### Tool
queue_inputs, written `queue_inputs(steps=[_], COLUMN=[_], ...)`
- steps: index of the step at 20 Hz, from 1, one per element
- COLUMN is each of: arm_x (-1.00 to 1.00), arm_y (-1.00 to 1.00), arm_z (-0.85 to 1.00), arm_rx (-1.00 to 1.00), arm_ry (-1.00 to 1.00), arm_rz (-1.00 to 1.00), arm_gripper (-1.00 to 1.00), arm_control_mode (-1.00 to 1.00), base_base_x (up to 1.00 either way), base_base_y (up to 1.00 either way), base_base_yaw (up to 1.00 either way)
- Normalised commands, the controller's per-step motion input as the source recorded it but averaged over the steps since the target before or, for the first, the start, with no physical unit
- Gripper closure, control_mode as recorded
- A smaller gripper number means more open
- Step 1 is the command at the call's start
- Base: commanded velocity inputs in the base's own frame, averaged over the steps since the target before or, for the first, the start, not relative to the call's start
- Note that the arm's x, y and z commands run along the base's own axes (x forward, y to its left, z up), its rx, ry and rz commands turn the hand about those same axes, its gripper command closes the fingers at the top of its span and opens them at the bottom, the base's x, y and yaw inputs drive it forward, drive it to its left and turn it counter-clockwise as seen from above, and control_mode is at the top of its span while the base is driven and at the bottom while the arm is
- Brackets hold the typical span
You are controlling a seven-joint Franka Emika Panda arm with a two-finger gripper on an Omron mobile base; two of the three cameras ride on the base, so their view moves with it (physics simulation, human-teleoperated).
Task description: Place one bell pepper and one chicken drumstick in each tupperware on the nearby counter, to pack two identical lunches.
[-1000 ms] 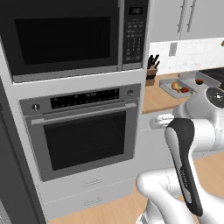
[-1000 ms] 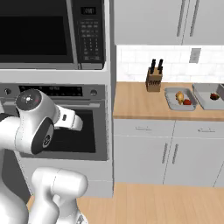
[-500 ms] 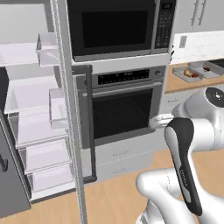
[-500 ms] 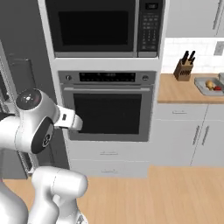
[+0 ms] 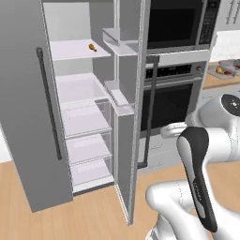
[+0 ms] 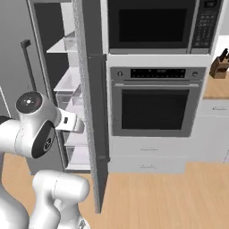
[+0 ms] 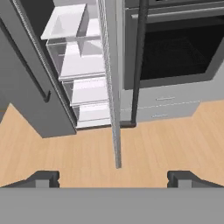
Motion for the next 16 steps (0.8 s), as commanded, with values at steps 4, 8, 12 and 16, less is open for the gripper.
queue_inputs(steps=[4,8,12,16], arm_x=[0.00,0.00,0.00,0.00], arm_y=[0.00,0.00,0.00,0.00], arm_z=[0.00,0.00,0.00,0.00], arm_rx=[0.00,0.00,0.00,0.00], arm_ry=[0.00,0.00,0.00,0.00], arm_rz=[0.00,0.00,0.00,0.00], arm_gripper=[-1.00,-1.00,-1.00,-1.00], arm_control_mode=[1.00,1.00,1.00,1.00], base_base_x=[-0.02,0.04,0.41,0.90], base_base_y=[1.00,1.00,0.57,0.02], base_base_yaw=[0.00,-0.02,-0.15,-0.17])
